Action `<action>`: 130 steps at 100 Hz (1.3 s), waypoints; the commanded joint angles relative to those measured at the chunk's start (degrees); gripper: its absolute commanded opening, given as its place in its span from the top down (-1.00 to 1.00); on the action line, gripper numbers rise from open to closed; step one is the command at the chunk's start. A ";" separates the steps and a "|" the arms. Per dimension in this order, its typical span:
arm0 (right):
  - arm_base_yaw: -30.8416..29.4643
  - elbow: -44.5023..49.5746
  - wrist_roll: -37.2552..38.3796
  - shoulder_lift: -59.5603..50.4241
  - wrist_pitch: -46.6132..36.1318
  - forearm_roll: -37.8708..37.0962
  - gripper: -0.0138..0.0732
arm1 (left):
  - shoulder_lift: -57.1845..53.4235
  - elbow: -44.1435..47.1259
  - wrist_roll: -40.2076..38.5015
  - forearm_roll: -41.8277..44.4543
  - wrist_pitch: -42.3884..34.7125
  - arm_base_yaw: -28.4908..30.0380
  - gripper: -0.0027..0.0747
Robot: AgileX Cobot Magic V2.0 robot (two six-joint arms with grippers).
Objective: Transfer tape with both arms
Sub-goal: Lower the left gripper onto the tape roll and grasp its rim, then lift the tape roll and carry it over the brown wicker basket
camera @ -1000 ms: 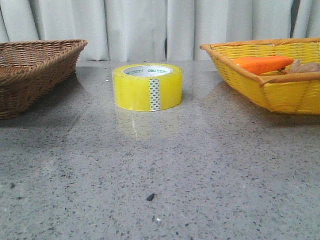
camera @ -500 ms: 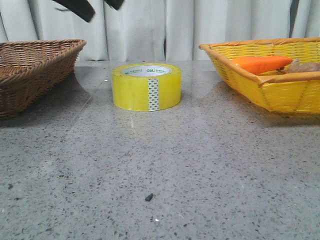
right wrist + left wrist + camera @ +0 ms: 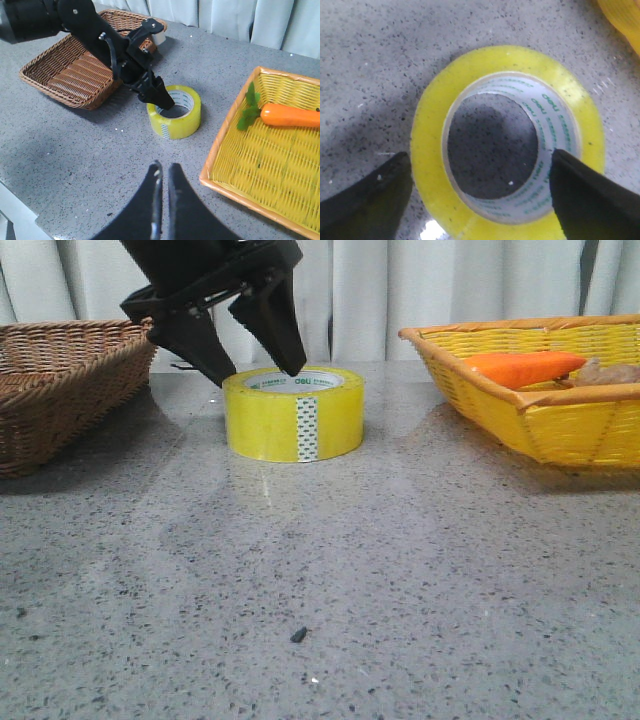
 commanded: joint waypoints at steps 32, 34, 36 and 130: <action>0.16 -0.98 -0.05 -0.15 -4.41 -0.05 0.84 | -0.29 -2.10 0.04 -1.74 -2.87 -0.52 0.98; 0.16 -0.98 -0.05 -0.15 -4.41 -0.05 0.84 | -0.29 -2.56 0.04 -1.74 -2.40 -0.52 0.99; 0.16 -0.98 -0.05 -0.15 -4.41 -0.05 0.84 | -0.39 -3.07 0.04 -1.86 -1.86 -0.52 0.99; 0.16 -0.98 -0.05 0.45 -4.13 -0.05 0.84 | -17.06 -2.75 -0.86 21.13 10.07 24.60 0.98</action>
